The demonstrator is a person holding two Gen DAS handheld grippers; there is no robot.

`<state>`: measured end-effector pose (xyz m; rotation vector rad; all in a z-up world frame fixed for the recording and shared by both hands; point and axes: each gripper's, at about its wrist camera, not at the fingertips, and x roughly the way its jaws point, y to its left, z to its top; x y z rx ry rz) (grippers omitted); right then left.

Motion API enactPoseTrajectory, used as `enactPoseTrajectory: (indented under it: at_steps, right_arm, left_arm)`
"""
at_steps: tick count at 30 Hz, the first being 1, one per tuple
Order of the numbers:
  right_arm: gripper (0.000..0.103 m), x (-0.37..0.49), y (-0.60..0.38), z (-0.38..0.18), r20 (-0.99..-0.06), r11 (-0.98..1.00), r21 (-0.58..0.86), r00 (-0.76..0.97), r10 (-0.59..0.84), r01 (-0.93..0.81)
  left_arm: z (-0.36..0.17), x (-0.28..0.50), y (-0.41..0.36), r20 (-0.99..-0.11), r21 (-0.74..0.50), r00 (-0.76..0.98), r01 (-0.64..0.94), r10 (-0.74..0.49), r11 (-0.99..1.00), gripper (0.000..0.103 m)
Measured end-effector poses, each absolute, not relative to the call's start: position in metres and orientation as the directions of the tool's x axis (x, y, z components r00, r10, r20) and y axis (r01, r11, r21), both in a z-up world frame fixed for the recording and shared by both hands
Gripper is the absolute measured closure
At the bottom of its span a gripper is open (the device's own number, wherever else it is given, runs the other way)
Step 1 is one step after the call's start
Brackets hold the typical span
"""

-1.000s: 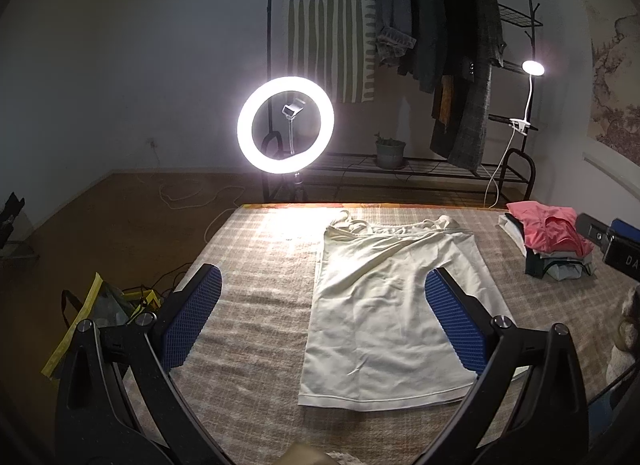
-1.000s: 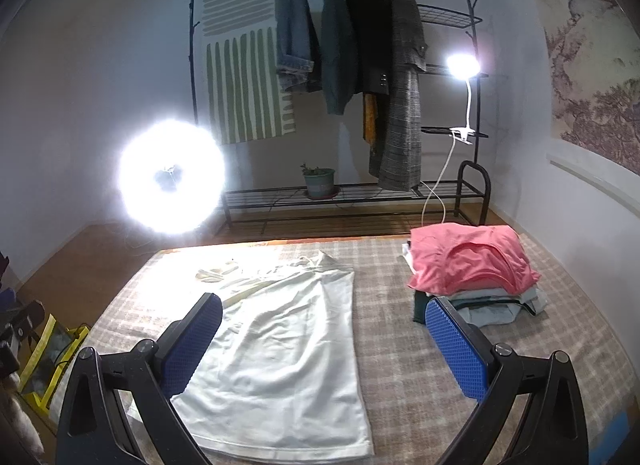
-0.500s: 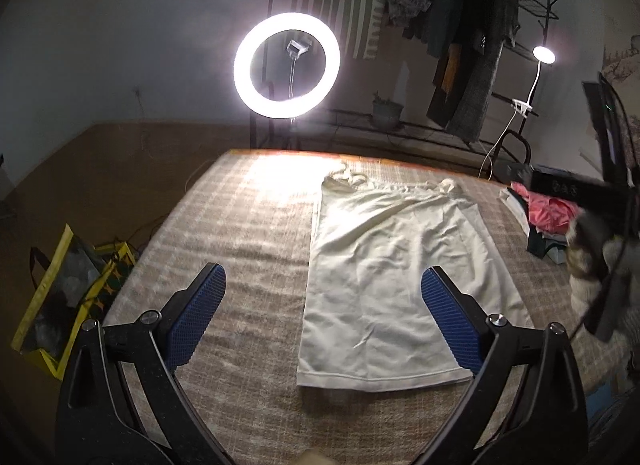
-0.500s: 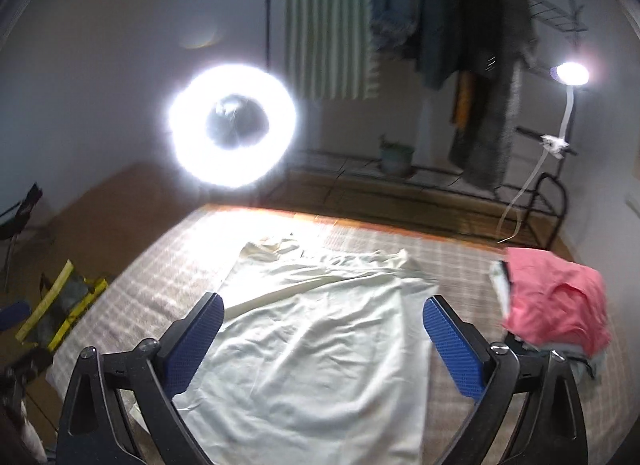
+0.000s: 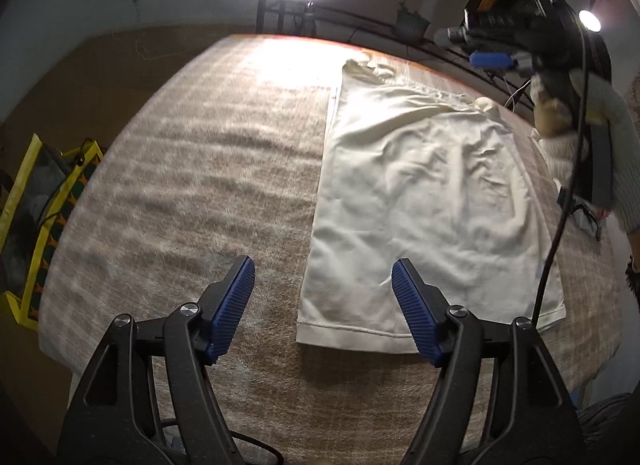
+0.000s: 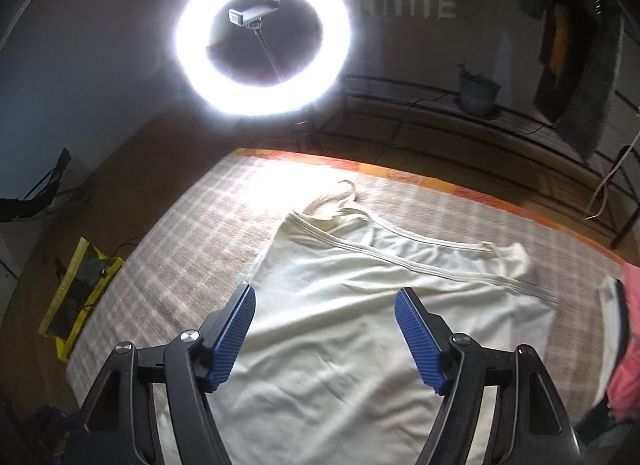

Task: Fold small clothes
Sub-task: 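Move both tools down toward the cream camisole's side edge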

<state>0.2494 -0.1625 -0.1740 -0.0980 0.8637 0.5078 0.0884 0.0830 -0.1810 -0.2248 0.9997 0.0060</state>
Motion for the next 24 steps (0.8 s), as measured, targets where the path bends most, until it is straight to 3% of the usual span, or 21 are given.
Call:
enactPoseTrajectory:
  at_steps: [6,17,24]
  right_arm:
    - [0.042,0.293,-0.125,-0.191,-0.77,0.858,0.182,0.473,0.428,-0.48]
    - [0.047,0.336,-0.067,-0.237,-0.829,0.851,0.196,0.382,0.41,-0.487]
    - [0.052,0.359,-0.05,-0.258,-0.863,0.87,0.194,0.343,0.372,-0.454]
  left_arm:
    - [-0.2,0.1,0.094,-0.865,-0.197,0.494,-0.166,-0.091,0.966,0.029]
    - [-0.228,0.11,0.096,-0.899,-0.229,0.416,-0.188,-0.133,0.955,0.035]
    - [-0.24,0.115,0.093,-0.903,-0.271,0.39,-0.189,-0.181,0.944,0.048]
